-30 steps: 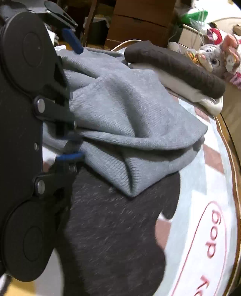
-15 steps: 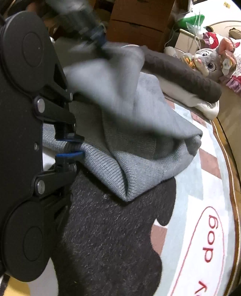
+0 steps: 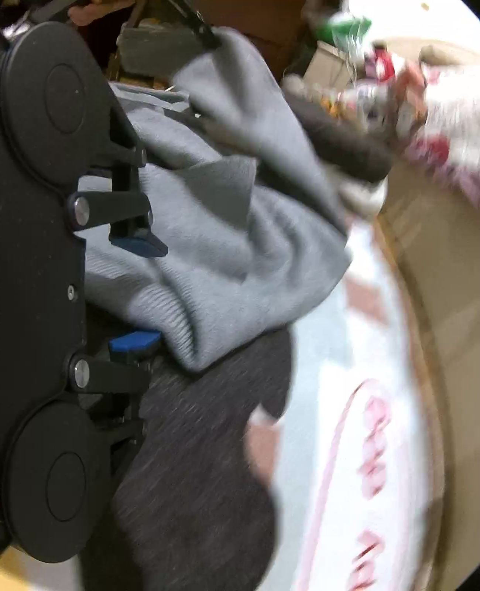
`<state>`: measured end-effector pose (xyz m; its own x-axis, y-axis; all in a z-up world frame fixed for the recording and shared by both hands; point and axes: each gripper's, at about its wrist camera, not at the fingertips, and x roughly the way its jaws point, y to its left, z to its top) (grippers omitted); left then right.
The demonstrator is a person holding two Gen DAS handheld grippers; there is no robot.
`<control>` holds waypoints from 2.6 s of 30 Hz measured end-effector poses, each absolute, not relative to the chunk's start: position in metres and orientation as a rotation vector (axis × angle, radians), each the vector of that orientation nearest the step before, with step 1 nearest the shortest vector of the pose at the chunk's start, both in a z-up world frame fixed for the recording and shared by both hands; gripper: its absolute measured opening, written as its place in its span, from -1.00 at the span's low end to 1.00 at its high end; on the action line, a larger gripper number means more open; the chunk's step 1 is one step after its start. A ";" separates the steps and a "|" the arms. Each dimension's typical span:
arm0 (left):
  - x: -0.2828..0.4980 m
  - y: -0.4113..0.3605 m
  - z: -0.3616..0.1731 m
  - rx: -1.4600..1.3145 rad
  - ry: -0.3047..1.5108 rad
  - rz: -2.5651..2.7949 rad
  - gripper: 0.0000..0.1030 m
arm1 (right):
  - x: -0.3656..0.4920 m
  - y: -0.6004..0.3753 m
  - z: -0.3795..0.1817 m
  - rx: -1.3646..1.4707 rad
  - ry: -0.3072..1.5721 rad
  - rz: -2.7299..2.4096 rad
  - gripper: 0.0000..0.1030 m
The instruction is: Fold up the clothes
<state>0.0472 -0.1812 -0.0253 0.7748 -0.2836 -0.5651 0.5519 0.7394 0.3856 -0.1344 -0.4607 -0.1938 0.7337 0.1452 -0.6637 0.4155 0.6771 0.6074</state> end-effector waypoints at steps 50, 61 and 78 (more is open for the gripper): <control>0.022 -0.128 -0.049 0.477 0.668 -0.657 0.23 | -0.157 -0.492 -0.154 0.998 0.790 -0.159 -0.01; -0.037 -0.099 -0.074 0.778 0.699 -0.738 0.54 | -0.156 -0.401 -0.203 1.277 0.996 0.142 0.20; 0.009 -0.080 -0.114 0.809 0.728 -0.428 0.54 | -0.109 -0.327 -0.217 1.177 0.858 0.189 0.21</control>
<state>0.0090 -0.0799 -0.1143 0.6824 -0.0749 -0.7271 0.5994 0.6268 0.4979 -0.1091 -0.3274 -0.2170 0.6784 0.5489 -0.4884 0.2923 0.4083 0.8648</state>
